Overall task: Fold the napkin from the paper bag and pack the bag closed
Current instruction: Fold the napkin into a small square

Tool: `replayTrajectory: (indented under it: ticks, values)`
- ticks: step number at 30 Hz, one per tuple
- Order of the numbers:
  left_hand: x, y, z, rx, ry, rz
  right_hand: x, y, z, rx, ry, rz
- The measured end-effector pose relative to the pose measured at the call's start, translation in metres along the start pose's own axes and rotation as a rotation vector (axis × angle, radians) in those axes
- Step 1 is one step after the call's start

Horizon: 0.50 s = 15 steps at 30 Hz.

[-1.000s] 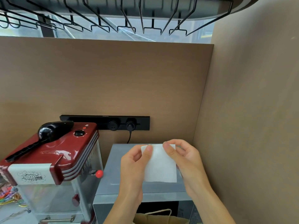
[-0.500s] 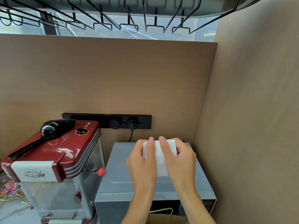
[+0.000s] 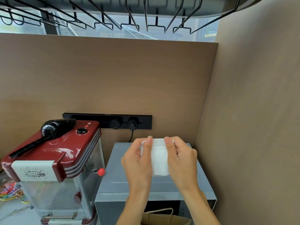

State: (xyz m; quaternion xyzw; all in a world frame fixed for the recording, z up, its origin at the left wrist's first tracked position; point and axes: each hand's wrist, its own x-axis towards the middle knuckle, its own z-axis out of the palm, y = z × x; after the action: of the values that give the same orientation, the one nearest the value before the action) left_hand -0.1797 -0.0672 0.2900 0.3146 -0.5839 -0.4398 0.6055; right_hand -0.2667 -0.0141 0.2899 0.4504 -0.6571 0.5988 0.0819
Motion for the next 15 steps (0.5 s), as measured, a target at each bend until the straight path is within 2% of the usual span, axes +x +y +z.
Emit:
replayTrajectory:
  ticks: [8,10,12,15]
  values:
    - [-0.002,-0.011,-0.004,-0.056,-0.034,-0.127,-0.006,0.009,0.004,-0.053,-0.003,0.025]
    - [-0.005,-0.013,-0.006,-0.081,-0.044,-0.166,-0.009,0.007,0.003,0.04,-0.009,0.075]
    - [-0.007,-0.015,-0.008,-0.102,-0.047,-0.196,-0.011,0.004,0.0,0.287,-0.103,0.236]
    - [-0.011,-0.018,-0.013,-0.11,-0.072,-0.23,-0.018,0.004,-0.006,0.497,-0.401,0.633]
